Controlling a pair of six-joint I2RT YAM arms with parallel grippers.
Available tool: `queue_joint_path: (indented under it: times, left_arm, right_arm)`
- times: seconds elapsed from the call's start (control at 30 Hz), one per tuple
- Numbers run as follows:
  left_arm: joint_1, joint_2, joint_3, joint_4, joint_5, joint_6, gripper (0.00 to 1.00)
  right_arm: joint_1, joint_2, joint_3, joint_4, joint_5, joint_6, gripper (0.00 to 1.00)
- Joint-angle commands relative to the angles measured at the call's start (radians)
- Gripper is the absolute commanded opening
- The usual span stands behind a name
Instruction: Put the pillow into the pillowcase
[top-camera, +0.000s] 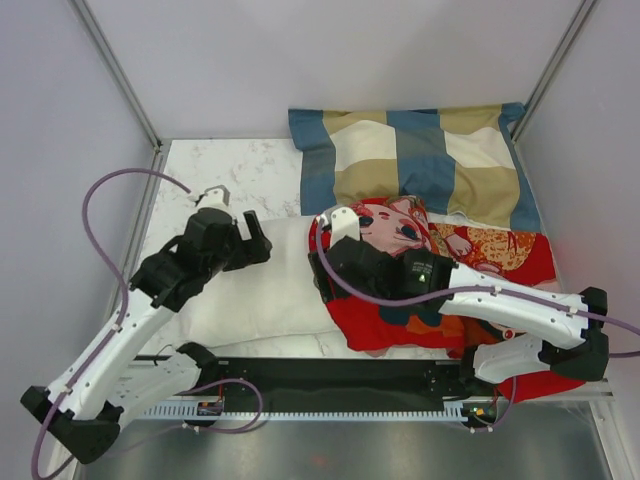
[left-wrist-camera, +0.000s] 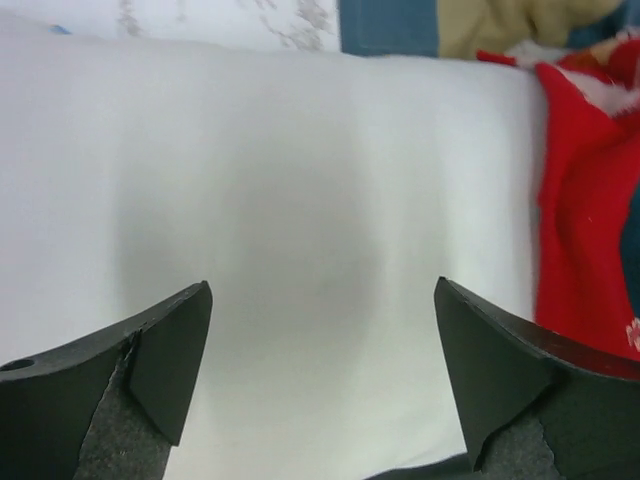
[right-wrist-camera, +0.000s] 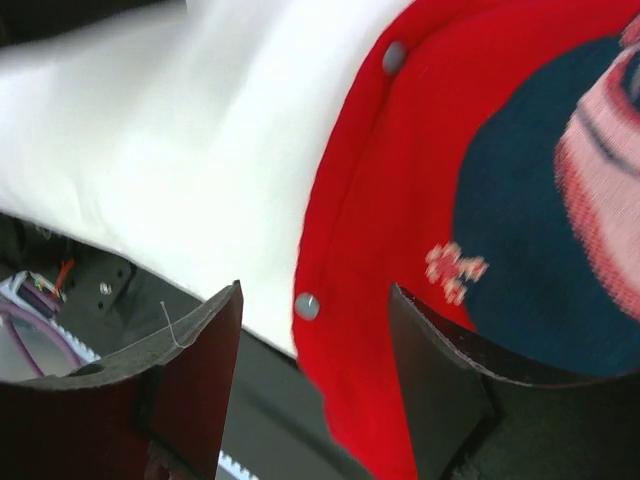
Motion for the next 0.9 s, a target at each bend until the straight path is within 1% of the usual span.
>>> queue_joint_path:
  times: [0.0, 0.03, 0.1, 0.13, 0.17, 0.2, 0.23, 0.3, 0.37, 0.4, 0.43, 0.5, 0.53, 0.57, 0.6, 0.63, 0.67, 0.7, 0.73, 0.77, 0.83, 0.87]
  left_arm:
    - [0.13, -0.057, -0.026, -0.054, 0.063, 0.032, 1.0]
    - [0.202, -0.071, -0.05, -0.054, 0.089, 0.031, 1.0]
    - [0.276, -0.08, -0.078, -0.041, 0.169, 0.033, 1.0]
    - [0.343, -0.085, -0.108, -0.029, 0.197, 0.036, 1.0]
    - [0.376, -0.091, -0.127, -0.003, 0.224, 0.034, 1.0]
    - [0.402, -0.094, -0.145, 0.015, 0.287, 0.036, 1.0]
    - [0.44, -0.091, -0.179, 0.031, 0.312, 0.036, 1.0]
    - [0.456, -0.077, -0.205, 0.064, 0.343, 0.033, 1.0]
    - [0.457, -0.066, -0.24, 0.086, 0.349, 0.031, 1.0]
    - [0.456, -0.062, -0.253, 0.112, 0.376, 0.032, 0.98]
    - [0.456, -0.054, -0.268, 0.127, 0.396, 0.034, 0.87]
    - [0.456, -0.057, -0.28, 0.165, 0.447, 0.023, 0.71]
    - [0.456, -0.06, -0.294, 0.182, 0.462, 0.008, 0.6]
    - [0.456, -0.062, -0.3, 0.196, 0.475, 0.002, 0.53]
    - [0.456, -0.063, -0.306, 0.212, 0.501, -0.003, 0.44]
    - [0.456, -0.06, -0.311, 0.232, 0.513, -0.009, 0.28]
    - [0.456, -0.057, -0.311, 0.241, 0.522, -0.01, 0.2]
    - [0.456, -0.053, -0.313, 0.247, 0.537, -0.012, 0.12]
    - [0.454, -0.042, -0.305, 0.256, 0.545, -0.015, 0.03]
    - [0.454, -0.039, -0.3, 0.262, 0.556, -0.018, 0.02]
    - [0.45, -0.025, -0.276, 0.273, 0.581, -0.032, 0.02]
    - [0.443, -0.02, -0.264, 0.276, 0.585, -0.038, 0.02]
  right_arm:
    - [0.103, -0.054, -0.041, -0.112, 0.15, 0.064, 0.68]
    - [0.123, -0.058, -0.055, -0.12, 0.161, 0.077, 0.68]
    - [0.187, -0.058, -0.075, -0.155, 0.187, 0.131, 0.68]
    - [0.209, -0.05, -0.082, -0.174, 0.232, 0.149, 0.68]
    - [0.244, -0.041, -0.085, -0.192, 0.254, 0.172, 0.68]
    - [0.256, -0.016, -0.084, -0.233, 0.28, 0.214, 0.68]
    - [0.264, -0.001, -0.085, -0.255, 0.321, 0.234, 0.69]
    - [0.27, 0.046, -0.091, -0.292, 0.352, 0.274, 0.69]
    - [0.272, 0.077, -0.107, -0.297, 0.375, 0.283, 0.69]
    - [0.272, 0.108, -0.114, -0.291, 0.38, 0.286, 0.69]
    - [0.272, 0.125, -0.119, -0.286, 0.383, 0.285, 0.69]
    - [0.272, 0.169, -0.118, -0.281, 0.409, 0.288, 0.68]
    - [0.269, 0.185, -0.115, -0.277, 0.418, 0.286, 0.67]
    - [0.266, 0.195, -0.113, -0.266, 0.422, 0.282, 0.65]
    - [0.264, 0.217, -0.104, -0.26, 0.422, 0.277, 0.59]
    - [0.264, 0.223, -0.096, -0.254, 0.423, 0.266, 0.38]
    - [0.262, 0.226, -0.088, -0.248, 0.422, 0.26, 0.26]
    - [0.262, 0.225, -0.079, -0.223, 0.412, 0.246, 0.16]
    - [0.262, 0.22, -0.056, -0.203, 0.403, 0.23, 0.02]
    - [0.261, 0.212, -0.046, -0.179, 0.393, 0.179, 0.0]
    - [0.252, 0.189, -0.01, -0.067, 0.313, 0.116, 0.0]
    - [0.226, 0.183, 0.003, -0.026, 0.275, 0.079, 0.0]
